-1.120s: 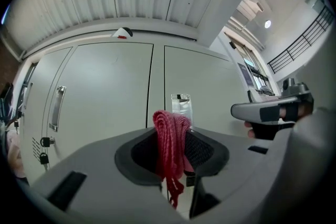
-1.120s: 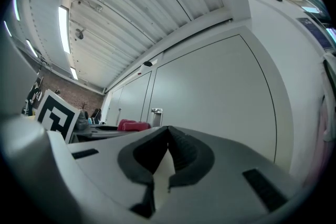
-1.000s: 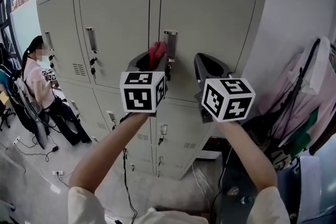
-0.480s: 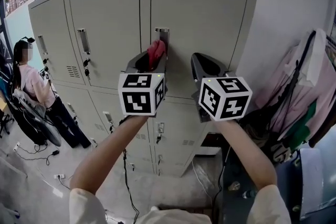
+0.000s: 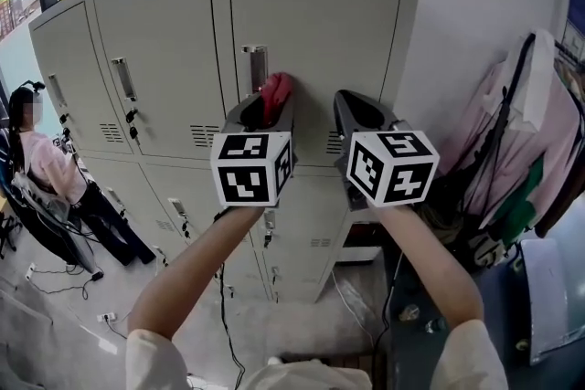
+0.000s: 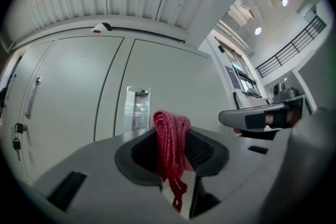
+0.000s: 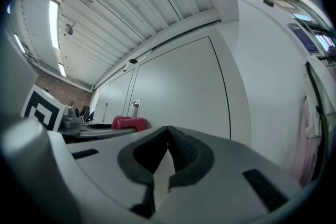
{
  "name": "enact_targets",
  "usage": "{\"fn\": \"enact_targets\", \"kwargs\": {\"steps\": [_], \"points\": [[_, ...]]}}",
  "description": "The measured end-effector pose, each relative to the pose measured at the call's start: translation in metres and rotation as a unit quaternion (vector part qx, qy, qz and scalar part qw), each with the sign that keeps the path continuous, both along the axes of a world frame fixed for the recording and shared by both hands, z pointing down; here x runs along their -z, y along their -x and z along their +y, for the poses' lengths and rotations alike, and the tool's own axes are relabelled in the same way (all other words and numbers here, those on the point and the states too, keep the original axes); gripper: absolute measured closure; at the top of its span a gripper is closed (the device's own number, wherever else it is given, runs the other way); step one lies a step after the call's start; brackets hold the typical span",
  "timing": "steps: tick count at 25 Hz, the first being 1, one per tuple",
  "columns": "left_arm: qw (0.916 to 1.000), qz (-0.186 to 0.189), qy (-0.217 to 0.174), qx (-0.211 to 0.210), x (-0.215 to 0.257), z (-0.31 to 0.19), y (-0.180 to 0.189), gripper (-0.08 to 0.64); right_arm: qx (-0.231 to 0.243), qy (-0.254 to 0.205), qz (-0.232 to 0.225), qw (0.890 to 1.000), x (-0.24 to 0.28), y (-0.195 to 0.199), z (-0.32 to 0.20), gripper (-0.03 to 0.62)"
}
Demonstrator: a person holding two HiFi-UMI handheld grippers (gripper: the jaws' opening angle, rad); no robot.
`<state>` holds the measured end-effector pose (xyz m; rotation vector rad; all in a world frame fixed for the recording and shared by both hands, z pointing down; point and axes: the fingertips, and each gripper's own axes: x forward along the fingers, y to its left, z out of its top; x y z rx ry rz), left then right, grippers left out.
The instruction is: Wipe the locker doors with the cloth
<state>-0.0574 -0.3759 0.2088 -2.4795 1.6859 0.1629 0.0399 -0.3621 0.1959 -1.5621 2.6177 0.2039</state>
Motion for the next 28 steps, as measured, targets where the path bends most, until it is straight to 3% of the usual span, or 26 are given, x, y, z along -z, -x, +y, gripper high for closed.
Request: {"fn": "enact_targets", "kwargs": {"steps": [11,28], "points": [[0.9988,0.022,-0.008,-0.044,-0.002,0.002,-0.061,0.437,-0.033,0.01,-0.001,0.999,-0.01,-0.04,0.004,0.591],[0.991,0.021,0.001,-0.132,-0.013,0.007,-0.156,0.437,-0.09,0.02,-0.004,0.996,-0.018,-0.104,0.012,0.589]]}}
